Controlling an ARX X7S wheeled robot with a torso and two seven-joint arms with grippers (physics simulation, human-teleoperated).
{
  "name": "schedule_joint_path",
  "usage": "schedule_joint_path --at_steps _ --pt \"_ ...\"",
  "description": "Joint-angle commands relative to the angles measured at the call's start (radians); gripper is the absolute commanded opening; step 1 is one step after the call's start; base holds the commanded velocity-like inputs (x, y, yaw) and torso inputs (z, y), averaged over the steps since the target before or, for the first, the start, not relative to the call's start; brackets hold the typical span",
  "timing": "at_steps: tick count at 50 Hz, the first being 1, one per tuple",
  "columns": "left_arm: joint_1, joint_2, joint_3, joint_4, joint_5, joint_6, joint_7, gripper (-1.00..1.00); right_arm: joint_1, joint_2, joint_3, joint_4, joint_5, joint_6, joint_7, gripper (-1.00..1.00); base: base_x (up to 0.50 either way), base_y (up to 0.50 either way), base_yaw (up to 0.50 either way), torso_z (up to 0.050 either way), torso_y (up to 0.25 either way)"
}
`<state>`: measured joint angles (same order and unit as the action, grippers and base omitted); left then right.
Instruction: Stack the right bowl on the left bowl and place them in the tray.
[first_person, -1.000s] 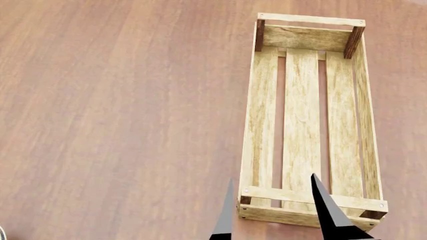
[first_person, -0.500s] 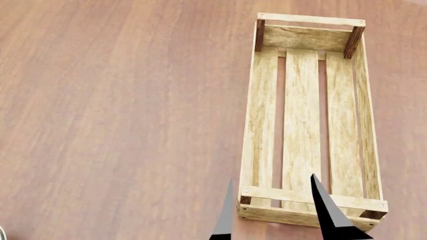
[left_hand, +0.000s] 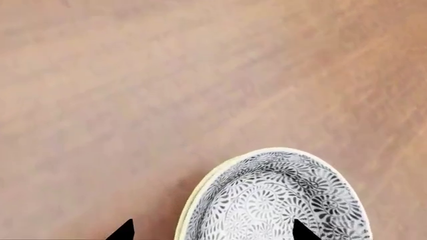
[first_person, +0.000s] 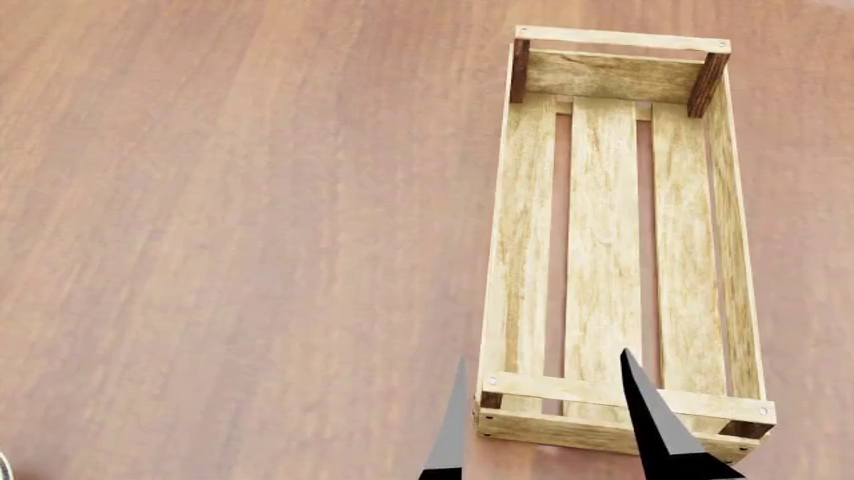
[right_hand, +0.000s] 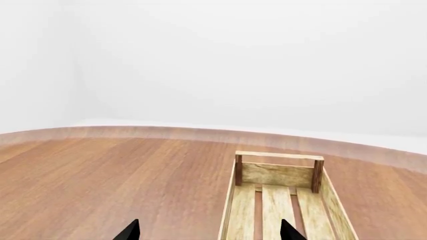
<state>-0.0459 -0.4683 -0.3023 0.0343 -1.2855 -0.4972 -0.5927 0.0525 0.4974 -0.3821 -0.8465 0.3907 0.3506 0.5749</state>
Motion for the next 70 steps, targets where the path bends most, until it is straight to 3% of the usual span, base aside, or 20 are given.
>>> schedule_joint_path --at_steps 1,28,29,52,70 --pt "-0.025 0.032 -0.014 -0.077 0.022 0.013 0.062 1.00 0.000 -0.020 0.026 0.008 -0.010 -0.013 -0.029 1.00 0.00 0.00 0.00 0.000 0.000" --pt "-0.054 0.046 0.023 -0.122 0.025 0.001 0.086 1.00 0.006 -0.013 0.024 0.004 -0.004 -0.009 -0.019 1.00 0.00 0.00 0.00 0.000 0.000" --pt "-0.054 0.046 0.023 -0.124 0.026 0.002 0.086 -1.00 0.006 -0.013 0.024 0.004 -0.004 -0.009 -0.019 1.00 0.00 0.00 0.00 0.000 0.000" --pt "-0.043 0.044 0.021 -0.121 0.031 0.015 0.088 -1.00 0.007 -0.010 0.016 0.008 -0.006 -0.016 -0.016 1.00 0.00 0.00 0.00 0.000 0.000" --pt "-0.031 0.030 -0.002 0.066 -0.049 -0.027 -0.011 -1.00 0.008 -0.005 0.015 0.007 0.000 -0.017 -0.013 1.00 0.00 0.00 0.00 0.000 0.000"
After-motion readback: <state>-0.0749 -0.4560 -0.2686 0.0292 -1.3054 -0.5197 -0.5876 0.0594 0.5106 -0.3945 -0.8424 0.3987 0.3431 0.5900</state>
